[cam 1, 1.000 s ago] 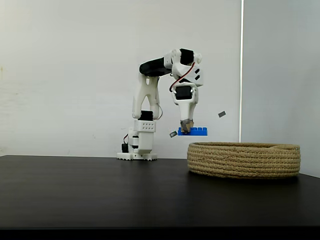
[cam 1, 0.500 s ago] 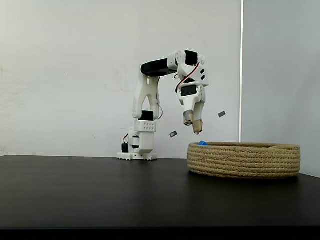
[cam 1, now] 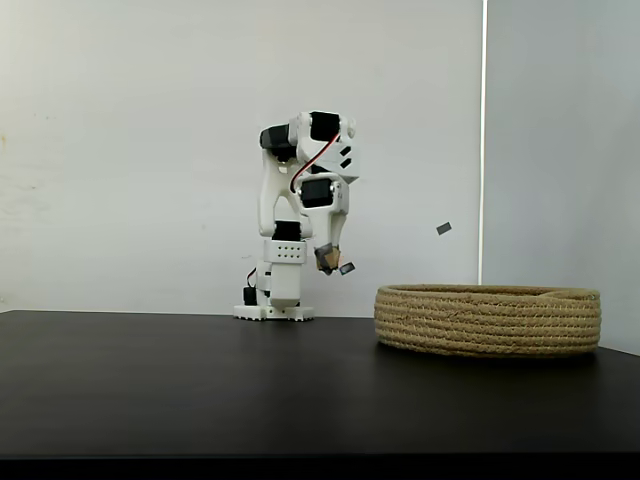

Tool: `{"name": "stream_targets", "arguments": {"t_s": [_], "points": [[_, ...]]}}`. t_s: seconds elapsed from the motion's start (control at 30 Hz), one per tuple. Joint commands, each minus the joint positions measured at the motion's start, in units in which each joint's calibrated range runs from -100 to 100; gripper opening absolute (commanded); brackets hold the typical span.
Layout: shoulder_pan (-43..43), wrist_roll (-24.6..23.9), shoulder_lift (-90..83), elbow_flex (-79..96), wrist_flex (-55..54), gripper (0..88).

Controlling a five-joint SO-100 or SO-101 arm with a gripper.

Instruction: Place the lego blocks in the tray

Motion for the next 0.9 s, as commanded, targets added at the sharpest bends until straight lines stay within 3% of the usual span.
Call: {"name": "stream_targets", "arguments": {"t_s": [0.0,0.13,0.53,0.67,0.87], "points": [[5.13,6.79,-16.67,12.56,-4.26,0.0],[9.09,12.75,-30.08,25.15,-4.35,0.0],[15.93,20.22,-62.75,55.7,-8.76,0.0],[17.25,22.37,-68.34,61.44,-8.76,0.1],[17.58,21.64,-74.79,63.72,-8.18,0.2]]}}
